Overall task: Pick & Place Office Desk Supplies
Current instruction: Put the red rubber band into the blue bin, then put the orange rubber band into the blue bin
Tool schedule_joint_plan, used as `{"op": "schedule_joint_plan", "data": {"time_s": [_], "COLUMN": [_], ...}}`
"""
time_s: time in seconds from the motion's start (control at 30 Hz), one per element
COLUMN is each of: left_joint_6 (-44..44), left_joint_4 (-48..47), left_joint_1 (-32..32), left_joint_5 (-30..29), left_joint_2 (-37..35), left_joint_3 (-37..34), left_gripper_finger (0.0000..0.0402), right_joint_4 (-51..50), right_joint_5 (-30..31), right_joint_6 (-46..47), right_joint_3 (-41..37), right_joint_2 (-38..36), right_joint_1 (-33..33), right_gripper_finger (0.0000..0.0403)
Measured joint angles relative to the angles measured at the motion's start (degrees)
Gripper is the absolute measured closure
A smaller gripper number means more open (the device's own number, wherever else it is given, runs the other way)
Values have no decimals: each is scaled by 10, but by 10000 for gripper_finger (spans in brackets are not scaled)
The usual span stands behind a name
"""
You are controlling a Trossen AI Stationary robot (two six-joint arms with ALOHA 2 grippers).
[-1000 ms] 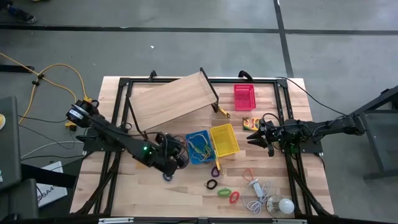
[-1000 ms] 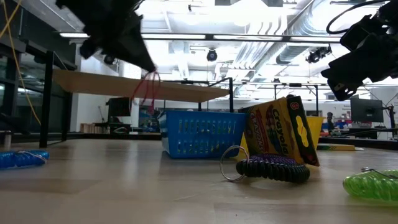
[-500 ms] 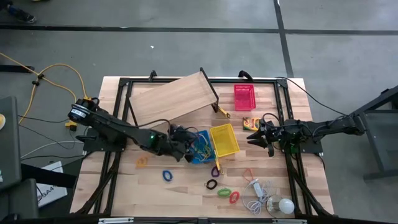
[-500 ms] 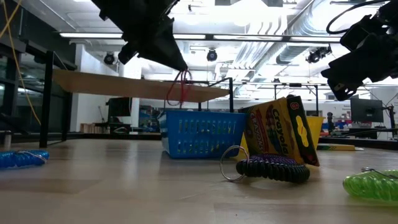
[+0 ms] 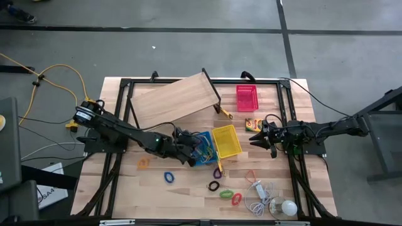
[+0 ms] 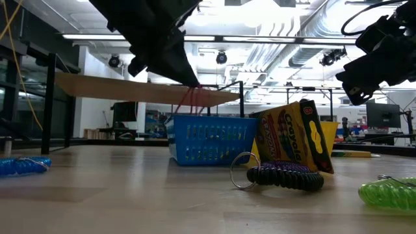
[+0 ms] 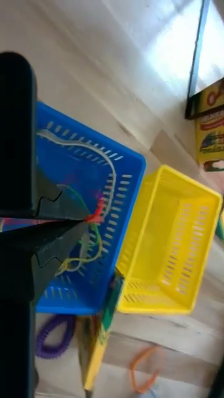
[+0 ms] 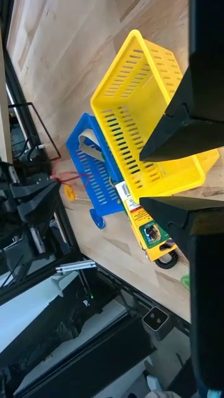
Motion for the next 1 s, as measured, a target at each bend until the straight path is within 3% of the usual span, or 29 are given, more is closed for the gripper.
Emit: {"op": "schedule_joint_plan", "data": {"time_s": [0.33, 1.0], "left_joint_6": [3, 3], "left_joint_4": [12, 15], "left_joint_1": [7, 7], "left_joint_5": [17, 17], "left_joint_2": [5, 5], "left_joint_3": [0, 0], "left_gripper_finger": [359, 357], "right_joint_4": [-1, -2], "right_joint_5": [0, 0], "right_joint_6": [0, 0], "right_joint_3": [0, 0], "right_joint_2": [0, 0], "right_joint_1": [0, 0], "right_gripper_finger": [314, 314]}}
